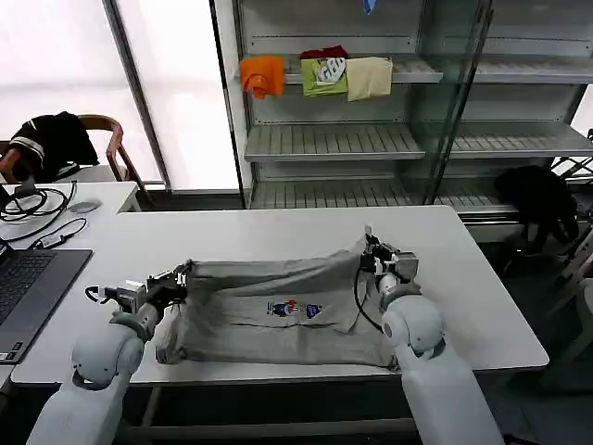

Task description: Fold and organize the clothes.

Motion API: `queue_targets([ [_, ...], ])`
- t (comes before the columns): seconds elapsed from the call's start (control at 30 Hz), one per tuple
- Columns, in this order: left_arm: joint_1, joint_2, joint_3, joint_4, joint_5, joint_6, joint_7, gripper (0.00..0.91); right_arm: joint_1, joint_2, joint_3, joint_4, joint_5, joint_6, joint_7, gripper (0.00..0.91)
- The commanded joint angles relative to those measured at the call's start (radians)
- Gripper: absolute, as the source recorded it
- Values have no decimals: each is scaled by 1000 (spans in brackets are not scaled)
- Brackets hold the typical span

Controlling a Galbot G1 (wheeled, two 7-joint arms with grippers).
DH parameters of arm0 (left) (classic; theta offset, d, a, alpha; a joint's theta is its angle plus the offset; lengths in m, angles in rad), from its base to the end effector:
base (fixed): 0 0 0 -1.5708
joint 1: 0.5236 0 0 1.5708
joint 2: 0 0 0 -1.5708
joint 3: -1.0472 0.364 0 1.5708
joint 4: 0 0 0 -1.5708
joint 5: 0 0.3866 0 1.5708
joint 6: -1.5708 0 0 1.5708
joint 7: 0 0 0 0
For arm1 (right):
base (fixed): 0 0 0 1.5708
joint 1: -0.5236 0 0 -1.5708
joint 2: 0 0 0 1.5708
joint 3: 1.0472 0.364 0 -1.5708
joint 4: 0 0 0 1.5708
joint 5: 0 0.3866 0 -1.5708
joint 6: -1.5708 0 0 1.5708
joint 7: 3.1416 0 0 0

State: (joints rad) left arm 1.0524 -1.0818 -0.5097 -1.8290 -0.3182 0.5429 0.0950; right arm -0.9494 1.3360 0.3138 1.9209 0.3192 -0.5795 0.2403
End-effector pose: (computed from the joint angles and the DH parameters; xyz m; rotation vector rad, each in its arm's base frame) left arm 0.3725 0.1200 -0.2386 -0.2263 -2.7989 -0.2522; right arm 0.3772 0.0197 -0.2068 0.1156 -2.9410 0.0131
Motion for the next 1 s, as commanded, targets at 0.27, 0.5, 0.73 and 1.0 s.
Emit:
queue_targets([
  [0.27,181,0,-25,-150,23,1,1,20,-284,-29,38,166,-18,20,13,0],
  [0.5,221,-24,-21,-142,61,-5,9,20,-368,-34,60,152,-24,60,22,0],
  [0.73,240,-35,-21,-132,90,-8,14,20,-394,-37,68,133,-37,82,37,0],
  [1.0,236,-28,-26,-120,106,-13,16,20,-413,-26,56,115,-70,108,46,0],
])
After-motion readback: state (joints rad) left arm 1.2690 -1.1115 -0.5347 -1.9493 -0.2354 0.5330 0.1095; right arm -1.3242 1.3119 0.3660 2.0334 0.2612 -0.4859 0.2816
